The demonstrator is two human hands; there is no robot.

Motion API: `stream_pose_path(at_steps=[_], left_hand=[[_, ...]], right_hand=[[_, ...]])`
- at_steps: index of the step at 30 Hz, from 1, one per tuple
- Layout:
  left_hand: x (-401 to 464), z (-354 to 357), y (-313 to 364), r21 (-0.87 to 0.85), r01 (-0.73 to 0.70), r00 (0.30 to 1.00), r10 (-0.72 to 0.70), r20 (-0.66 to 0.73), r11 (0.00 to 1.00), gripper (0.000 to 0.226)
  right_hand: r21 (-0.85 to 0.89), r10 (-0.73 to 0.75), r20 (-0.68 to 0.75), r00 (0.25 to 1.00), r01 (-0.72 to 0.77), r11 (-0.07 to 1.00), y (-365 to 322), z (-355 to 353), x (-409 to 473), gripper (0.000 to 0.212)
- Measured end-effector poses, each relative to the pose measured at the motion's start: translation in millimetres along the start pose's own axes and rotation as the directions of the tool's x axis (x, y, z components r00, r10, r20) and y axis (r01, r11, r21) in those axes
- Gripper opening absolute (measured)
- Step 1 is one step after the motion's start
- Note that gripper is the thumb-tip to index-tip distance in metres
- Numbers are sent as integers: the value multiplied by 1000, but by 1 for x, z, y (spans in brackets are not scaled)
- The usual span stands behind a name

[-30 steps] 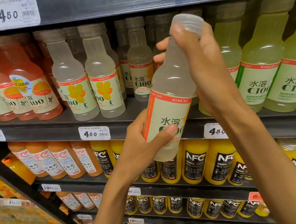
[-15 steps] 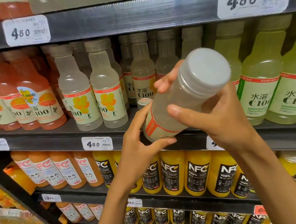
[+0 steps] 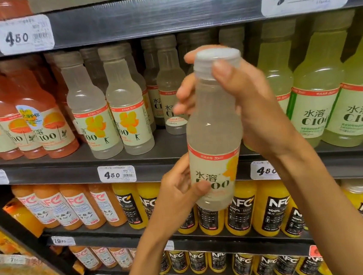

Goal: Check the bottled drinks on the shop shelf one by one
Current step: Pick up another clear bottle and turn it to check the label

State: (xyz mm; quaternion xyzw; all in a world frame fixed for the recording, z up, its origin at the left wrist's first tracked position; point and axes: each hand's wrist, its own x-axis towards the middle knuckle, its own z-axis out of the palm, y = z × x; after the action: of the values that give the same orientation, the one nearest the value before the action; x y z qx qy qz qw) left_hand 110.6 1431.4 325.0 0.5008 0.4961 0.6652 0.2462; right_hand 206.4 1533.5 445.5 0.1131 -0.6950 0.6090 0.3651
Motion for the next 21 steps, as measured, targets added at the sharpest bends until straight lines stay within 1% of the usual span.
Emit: stream_pose_path(at_steps=[2, 5, 7, 8, 10, 11, 13, 16, 17, 19, 21], left_hand=[[-5, 8, -2, -27, 24, 1000, -24, -1, 999, 67], [-7, 15, 0, -91, 15, 998, -21, -67, 996, 74], [-3, 19, 2, -64, -32, 992, 24, -124, 997, 81], [-2, 21, 2, -50, -38, 989, 31, -146, 998, 79], [-1, 22, 4, -83, 1, 984, -15, -176, 997, 67], [-1, 22, 6, -128, 40, 984, -61, -167, 991, 67], [-1, 19, 10, -238, 114, 988, -135, -72, 965, 73], [0, 17, 15, -384, 177, 983, -142, 116, 906, 69], [0, 17, 15, -392, 187, 980, -145, 134, 901, 68], [1, 17, 12, -336, 188, 981, -164, 100, 923, 71], [4, 13, 9, -201, 195, 980, -200, -6, 960, 70]], right_hand=[[0, 46, -93, 995, -47, 999, 4, 2, -1, 26], [-20, 42, -247, 968, -48, 999, 6, 5, -3, 19], [-45, 61, -311, 949, -78, 996, 7, 6, -3, 20], [-51, 84, -319, 944, -106, 993, 7, 5, -1, 22], [-30, 150, -293, 944, -166, 986, 6, 1, 2, 29], [-4, 180, -270, 946, -188, 982, 5, -2, 3, 32], [37, 221, -227, 948, -219, 975, 5, -10, 5, 33], [135, 280, -150, 948, -261, 956, 10, -13, 7, 32], [186, 289, -125, 949, -263, 947, 11, -11, 8, 33], [254, 280, -111, 954, -245, 936, 13, -7, 8, 31], [265, 262, -132, 956, -220, 939, 13, -6, 8, 27]])
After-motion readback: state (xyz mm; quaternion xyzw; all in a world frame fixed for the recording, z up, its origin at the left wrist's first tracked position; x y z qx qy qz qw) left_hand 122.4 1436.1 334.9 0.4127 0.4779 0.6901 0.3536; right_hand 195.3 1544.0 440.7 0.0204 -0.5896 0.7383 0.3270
